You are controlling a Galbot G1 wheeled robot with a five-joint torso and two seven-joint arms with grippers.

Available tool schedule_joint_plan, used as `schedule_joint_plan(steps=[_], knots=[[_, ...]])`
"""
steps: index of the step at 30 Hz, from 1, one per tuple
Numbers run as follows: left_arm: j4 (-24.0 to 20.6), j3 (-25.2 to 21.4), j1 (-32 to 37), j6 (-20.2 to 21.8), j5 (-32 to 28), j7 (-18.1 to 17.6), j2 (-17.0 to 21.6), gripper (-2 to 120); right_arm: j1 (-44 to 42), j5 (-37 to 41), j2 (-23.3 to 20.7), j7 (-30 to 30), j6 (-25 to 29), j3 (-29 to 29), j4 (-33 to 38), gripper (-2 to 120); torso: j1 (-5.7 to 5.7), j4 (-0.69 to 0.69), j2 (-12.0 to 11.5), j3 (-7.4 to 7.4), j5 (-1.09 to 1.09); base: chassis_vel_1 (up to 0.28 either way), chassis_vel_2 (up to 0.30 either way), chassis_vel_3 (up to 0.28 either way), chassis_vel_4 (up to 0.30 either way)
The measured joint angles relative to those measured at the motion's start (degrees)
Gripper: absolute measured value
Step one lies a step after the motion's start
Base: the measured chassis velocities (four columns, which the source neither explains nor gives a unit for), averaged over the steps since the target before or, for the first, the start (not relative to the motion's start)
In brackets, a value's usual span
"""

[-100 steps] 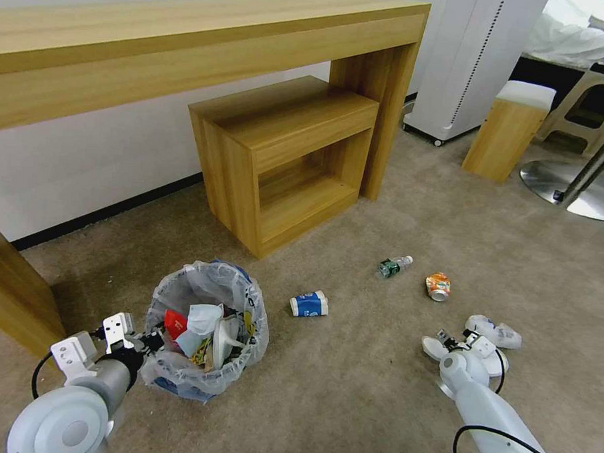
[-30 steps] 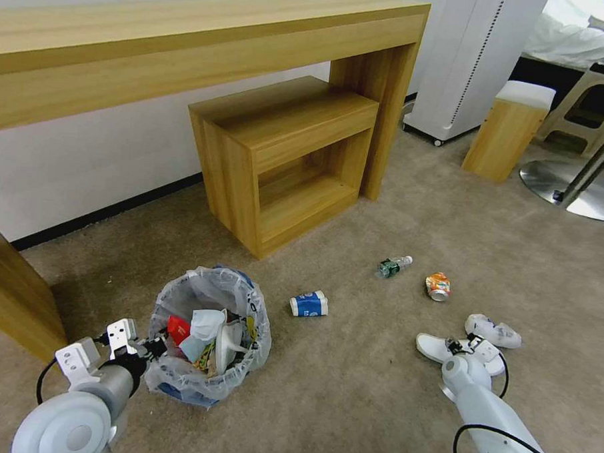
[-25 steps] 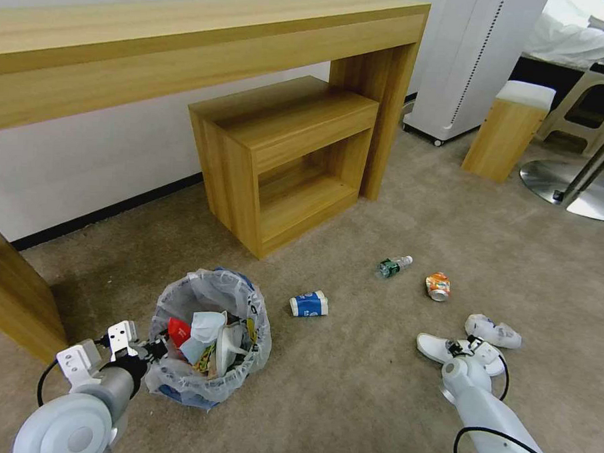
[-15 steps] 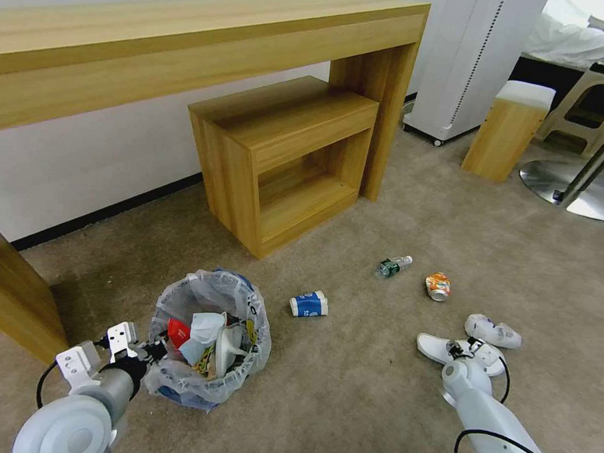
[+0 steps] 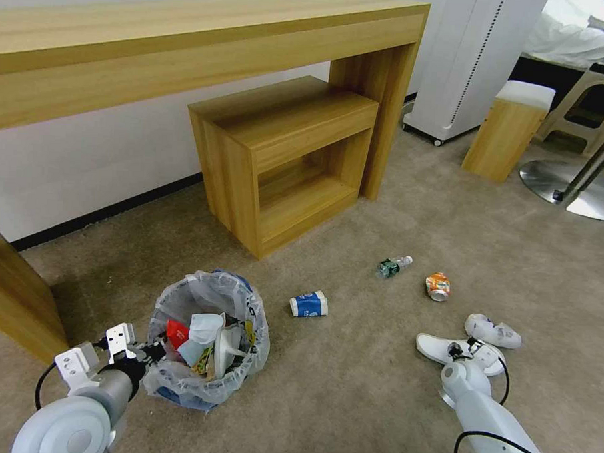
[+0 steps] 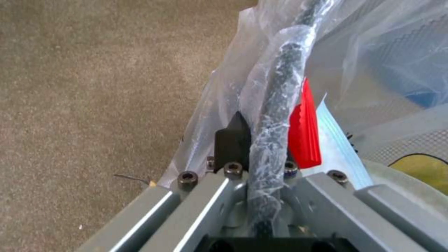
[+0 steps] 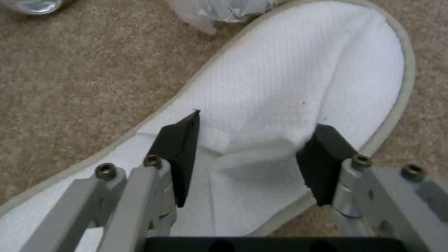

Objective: Pick up the trash bin and place the garbage on the floor into it.

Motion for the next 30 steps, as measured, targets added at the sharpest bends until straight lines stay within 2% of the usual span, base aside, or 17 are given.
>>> schedule_joint_plan(steps=[14, 17, 20, 30], knots=[[0.05, -0.09, 0.47, -0.15, 0.23, 0.23, -0.18, 0, -0.55, -0.83, 0.2, -0.39, 0.55, -0.21, -0.24, 40, 0.0, 0.0, 0.0, 0.0, 0.0, 0.0, 0.0, 0.0, 0.0], [0.12, -0.08, 0.45, -0.15, 0.25, 0.25, -0.21, 0, -0.56, -1.0, 0.2, -0.58, 0.64, -0.27, -0.35, 27, 0.0, 0.0, 0.0, 0.0, 0.0, 0.0, 0.0, 0.0, 0.0], [0.14, -0.08, 0.47, -0.16, 0.25, 0.26, -0.19, 0, -0.53, -1.19, 0.46, -0.69, 0.8, -0.26, -0.62, 23, 0.0, 0.0, 0.0, 0.0, 0.0, 0.0, 0.0, 0.0, 0.0], [0.48, 0.03, 0.44, -0.19, 0.35, 0.31, -0.33, 0, -0.49, -2.06, 0.69, -1.3, 1.82, -0.7, -1.26, 19, 0.0, 0.0, 0.0, 0.0, 0.0, 0.0, 0.0, 0.0, 0.0]])
